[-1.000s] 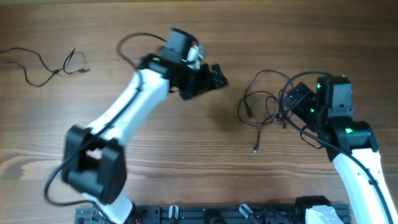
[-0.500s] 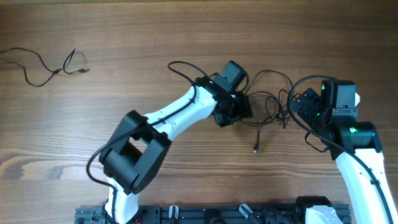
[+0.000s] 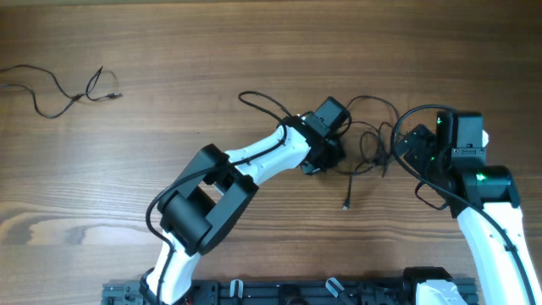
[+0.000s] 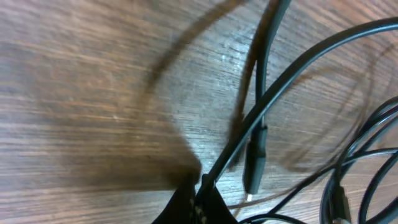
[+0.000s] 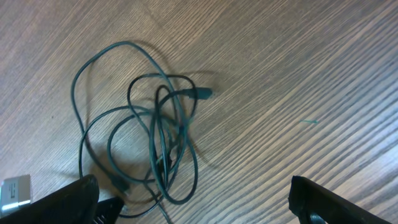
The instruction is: Untangle cables
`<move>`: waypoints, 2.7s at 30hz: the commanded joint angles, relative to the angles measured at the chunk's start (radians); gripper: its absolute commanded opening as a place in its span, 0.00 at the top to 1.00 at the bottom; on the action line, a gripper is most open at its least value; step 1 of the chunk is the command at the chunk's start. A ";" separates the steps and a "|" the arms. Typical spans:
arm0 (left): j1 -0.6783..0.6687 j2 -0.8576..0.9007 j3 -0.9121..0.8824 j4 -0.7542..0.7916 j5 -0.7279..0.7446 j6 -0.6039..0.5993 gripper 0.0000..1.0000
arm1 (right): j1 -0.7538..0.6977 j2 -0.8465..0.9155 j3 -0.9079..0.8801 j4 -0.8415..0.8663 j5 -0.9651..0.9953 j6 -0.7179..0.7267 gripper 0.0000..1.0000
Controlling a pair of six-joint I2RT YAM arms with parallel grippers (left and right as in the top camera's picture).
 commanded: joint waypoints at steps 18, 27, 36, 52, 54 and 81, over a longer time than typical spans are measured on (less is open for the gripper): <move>0.323 -0.632 -0.004 -0.188 -0.143 0.586 0.96 | 0.188 0.456 -0.008 0.356 -0.484 -0.248 0.00; 0.323 -0.641 -0.005 -0.209 -0.142 0.585 0.96 | 0.188 0.524 -0.010 0.498 -0.163 0.020 0.05; 0.370 -0.671 -0.004 -0.209 -0.236 0.585 0.96 | 0.166 0.673 -0.009 0.631 -0.272 0.018 0.96; 1.532 -0.980 -0.003 -0.193 0.052 0.546 0.96 | -0.684 0.421 -0.009 0.410 -0.583 -0.402 0.95; 1.573 -0.974 -0.003 -0.188 0.111 0.543 0.96 | -0.679 0.421 -0.009 0.409 -0.642 -0.442 0.95; 0.450 -0.312 -0.005 -0.145 0.389 0.449 0.40 | -0.283 0.418 -0.009 0.438 -0.604 -0.398 0.00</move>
